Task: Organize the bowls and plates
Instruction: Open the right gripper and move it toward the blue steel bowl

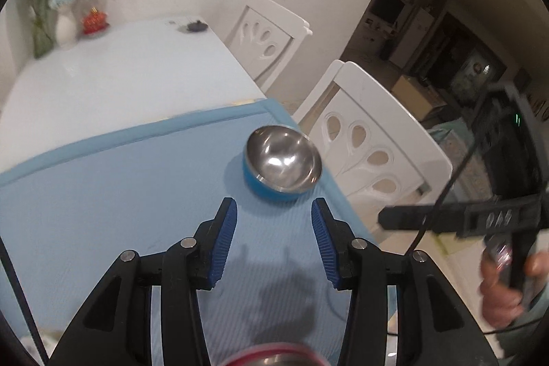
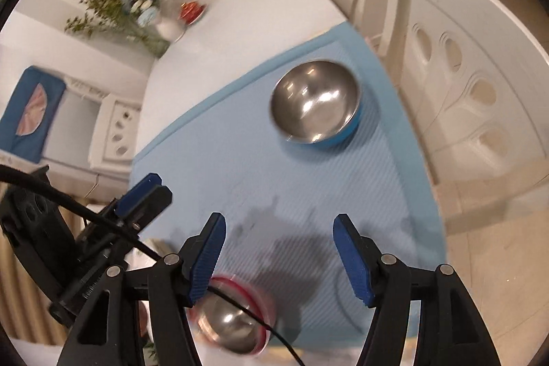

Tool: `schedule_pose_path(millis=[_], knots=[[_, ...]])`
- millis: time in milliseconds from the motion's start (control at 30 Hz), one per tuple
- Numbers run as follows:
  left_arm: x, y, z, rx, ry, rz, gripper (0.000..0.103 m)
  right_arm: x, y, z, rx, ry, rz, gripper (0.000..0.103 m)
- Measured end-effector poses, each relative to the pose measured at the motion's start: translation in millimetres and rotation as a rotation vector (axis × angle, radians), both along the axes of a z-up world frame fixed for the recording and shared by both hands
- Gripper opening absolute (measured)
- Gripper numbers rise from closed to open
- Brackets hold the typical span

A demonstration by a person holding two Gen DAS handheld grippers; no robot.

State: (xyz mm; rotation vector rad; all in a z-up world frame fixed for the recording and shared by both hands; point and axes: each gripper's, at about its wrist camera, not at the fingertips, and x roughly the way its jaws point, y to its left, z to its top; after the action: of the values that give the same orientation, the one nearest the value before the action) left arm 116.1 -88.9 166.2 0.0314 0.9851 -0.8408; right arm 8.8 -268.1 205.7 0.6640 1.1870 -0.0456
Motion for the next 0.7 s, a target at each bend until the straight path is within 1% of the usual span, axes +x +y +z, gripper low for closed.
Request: schedule_pose_path(millis=[100,233,400,533,567,600,633,700], knots=[[34,-17,-23,-0.043,0.097,-0.001,0.043,20,-10,-17,-0.025,0.015,-0.020,0.063],[69,-39,-57,-0.056,0.186,0.006,0.043,41,-23,-48,-0.017,0.016,-0.052,0.063],[92,-66,-90,-0.010,0.206,-0.022,0.042,63,-42,-93,-0.022,0.068,-0.090,0.063],[105,-81,-114,0.015,0.232,-0.051,0.040,69,-55,-112,-0.001,0.078,-0.114,0.062],[107,-82,-117,0.012,0.237,-0.054,0.040,71,-57,-115,-0.004,0.077,-0.117,0.059],[109,-84,-121,0.009,0.242,-0.059,0.036,71,-58,-116,-0.005,0.074,-0.115,0.056],[111,-86,-125,-0.002,0.256,-0.071,0.025,73,-59,-118,-0.003,0.068,-0.109,0.052],[111,-89,-131,-0.007,0.264,-0.081,0.021,76,-60,-121,-0.008,0.062,-0.095,0.049]])
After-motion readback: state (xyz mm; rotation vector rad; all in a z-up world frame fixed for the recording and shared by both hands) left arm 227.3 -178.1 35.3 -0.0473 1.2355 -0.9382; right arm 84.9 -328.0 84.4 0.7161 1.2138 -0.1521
